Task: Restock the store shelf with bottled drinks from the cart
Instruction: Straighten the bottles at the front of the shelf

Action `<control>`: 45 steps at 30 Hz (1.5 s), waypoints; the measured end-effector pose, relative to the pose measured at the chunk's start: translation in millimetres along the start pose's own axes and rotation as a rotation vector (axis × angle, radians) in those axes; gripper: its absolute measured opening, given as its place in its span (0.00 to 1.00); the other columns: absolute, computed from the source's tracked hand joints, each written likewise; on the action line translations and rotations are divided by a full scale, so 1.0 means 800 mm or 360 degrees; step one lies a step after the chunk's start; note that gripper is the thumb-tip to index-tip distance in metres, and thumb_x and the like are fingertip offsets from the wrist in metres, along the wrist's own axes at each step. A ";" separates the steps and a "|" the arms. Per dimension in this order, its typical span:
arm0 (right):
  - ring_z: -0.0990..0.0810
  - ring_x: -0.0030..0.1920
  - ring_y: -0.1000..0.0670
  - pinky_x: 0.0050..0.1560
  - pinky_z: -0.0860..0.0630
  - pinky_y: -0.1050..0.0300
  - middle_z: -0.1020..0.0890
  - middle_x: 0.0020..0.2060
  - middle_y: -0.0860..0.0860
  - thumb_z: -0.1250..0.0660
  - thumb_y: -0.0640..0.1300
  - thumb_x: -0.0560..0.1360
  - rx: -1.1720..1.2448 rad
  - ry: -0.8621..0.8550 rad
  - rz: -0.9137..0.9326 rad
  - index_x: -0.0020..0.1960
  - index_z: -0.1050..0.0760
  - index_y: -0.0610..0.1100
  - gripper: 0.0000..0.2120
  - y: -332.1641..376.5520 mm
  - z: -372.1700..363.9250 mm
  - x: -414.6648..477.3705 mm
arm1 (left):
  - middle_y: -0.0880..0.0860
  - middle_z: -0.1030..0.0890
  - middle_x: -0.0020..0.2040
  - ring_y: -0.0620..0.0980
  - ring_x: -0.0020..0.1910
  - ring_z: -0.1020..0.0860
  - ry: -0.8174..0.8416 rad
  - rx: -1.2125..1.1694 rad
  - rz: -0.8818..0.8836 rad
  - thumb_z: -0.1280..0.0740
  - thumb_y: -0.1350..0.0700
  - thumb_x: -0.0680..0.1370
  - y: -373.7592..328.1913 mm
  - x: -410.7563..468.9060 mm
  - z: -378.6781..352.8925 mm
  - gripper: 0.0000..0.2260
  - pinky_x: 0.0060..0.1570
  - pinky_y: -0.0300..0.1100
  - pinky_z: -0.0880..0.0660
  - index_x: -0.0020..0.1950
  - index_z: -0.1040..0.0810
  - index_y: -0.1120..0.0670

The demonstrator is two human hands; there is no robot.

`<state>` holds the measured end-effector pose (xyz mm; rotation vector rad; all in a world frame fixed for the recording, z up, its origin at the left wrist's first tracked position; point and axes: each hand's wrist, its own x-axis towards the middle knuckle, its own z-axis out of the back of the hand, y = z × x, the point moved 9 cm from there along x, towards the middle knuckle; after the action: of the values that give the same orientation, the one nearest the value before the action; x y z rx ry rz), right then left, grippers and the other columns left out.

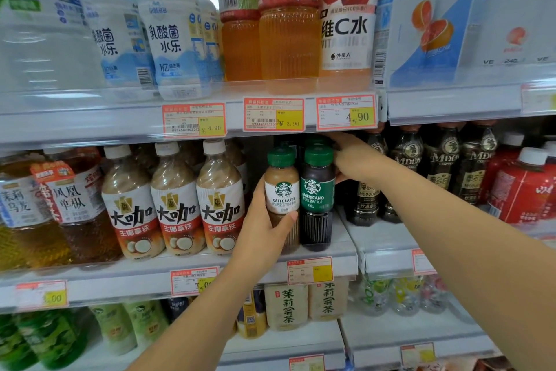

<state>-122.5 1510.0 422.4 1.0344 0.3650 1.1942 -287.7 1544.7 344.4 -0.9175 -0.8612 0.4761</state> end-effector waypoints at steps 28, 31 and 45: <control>0.28 0.61 0.59 0.62 0.30 0.57 0.28 0.62 0.60 0.23 0.51 0.64 0.0412 -0.0157 -0.0016 0.73 0.44 0.52 0.44 -0.088 -0.044 -0.082 | 0.41 0.21 0.58 0.37 0.57 0.23 0.0387 -0.0428 0.0187 0.24 0.53 0.66 0.009 0.021 -0.030 0.30 0.48 0.29 0.26 0.64 0.33 0.42; 0.27 0.60 0.60 0.60 0.30 0.59 0.26 0.60 0.59 0.24 0.48 0.65 0.0442 -0.0066 -0.0033 0.73 0.43 0.51 0.43 -0.086 -0.050 -0.077 | 0.46 0.19 0.57 0.44 0.57 0.22 0.0540 -0.0571 0.0333 0.26 0.51 0.66 0.017 0.032 -0.041 0.27 0.51 0.38 0.24 0.63 0.29 0.47; 0.28 0.48 0.74 0.45 0.32 0.75 0.27 0.51 0.68 0.33 0.40 0.72 0.0388 -0.0085 -0.0004 0.61 0.36 0.59 0.24 -0.087 -0.047 -0.078 | 0.48 0.19 0.57 0.45 0.56 0.21 0.0399 -0.0576 0.0265 0.31 0.58 0.73 0.016 0.037 -0.056 0.20 0.52 0.38 0.24 0.64 0.28 0.52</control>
<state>-132.3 1472.2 329.8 1.2732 0.4780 1.1364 -233.9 1549.7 332.1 -1.3590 -0.6535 0.3426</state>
